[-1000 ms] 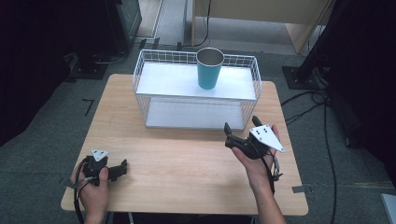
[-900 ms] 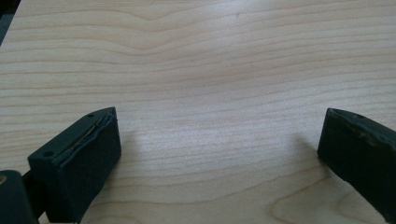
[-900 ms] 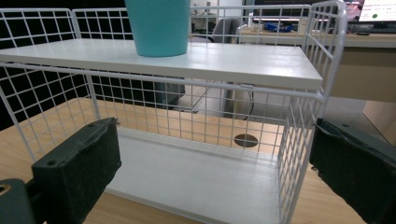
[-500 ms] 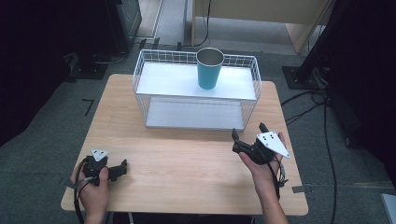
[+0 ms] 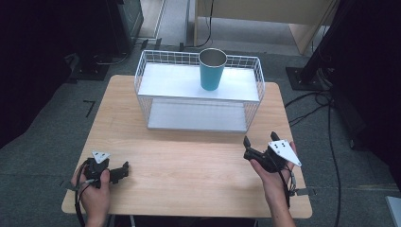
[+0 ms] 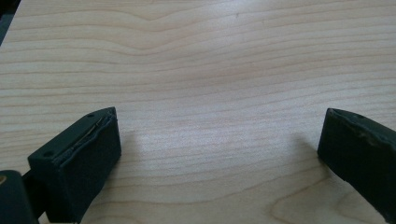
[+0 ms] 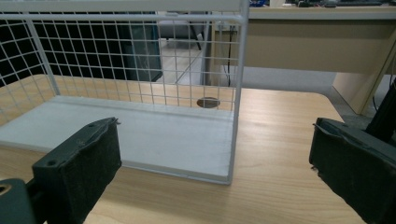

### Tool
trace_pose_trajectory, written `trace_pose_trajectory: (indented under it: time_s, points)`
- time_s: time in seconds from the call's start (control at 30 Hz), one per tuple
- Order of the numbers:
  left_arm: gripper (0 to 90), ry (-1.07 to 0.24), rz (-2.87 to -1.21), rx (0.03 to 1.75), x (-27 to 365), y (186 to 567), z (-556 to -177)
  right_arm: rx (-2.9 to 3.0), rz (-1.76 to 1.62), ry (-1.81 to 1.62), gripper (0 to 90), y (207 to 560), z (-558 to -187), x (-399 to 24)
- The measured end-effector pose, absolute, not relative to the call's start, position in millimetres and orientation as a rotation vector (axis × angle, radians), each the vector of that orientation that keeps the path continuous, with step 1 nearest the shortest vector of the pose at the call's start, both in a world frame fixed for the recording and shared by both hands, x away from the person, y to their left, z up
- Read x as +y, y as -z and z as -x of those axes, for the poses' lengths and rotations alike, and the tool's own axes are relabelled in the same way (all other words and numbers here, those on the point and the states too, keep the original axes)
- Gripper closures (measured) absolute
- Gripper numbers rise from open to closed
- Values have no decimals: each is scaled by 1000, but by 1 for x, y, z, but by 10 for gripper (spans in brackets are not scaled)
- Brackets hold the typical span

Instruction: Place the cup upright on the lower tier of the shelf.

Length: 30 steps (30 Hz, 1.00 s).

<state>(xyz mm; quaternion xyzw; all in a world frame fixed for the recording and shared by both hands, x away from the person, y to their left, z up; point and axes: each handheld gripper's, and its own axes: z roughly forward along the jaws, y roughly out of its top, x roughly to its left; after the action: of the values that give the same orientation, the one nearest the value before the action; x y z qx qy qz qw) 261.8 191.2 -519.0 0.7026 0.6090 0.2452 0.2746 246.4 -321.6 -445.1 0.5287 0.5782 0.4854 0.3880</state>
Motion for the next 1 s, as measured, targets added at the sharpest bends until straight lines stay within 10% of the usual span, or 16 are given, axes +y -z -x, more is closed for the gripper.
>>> trace_pose_trajectory:
  time_s: [1.0]
  points:
    - [0, -660, -1889, 1637, 191, 519, -262, 1477, -1511, -1076, 19, 500, -222, -374]
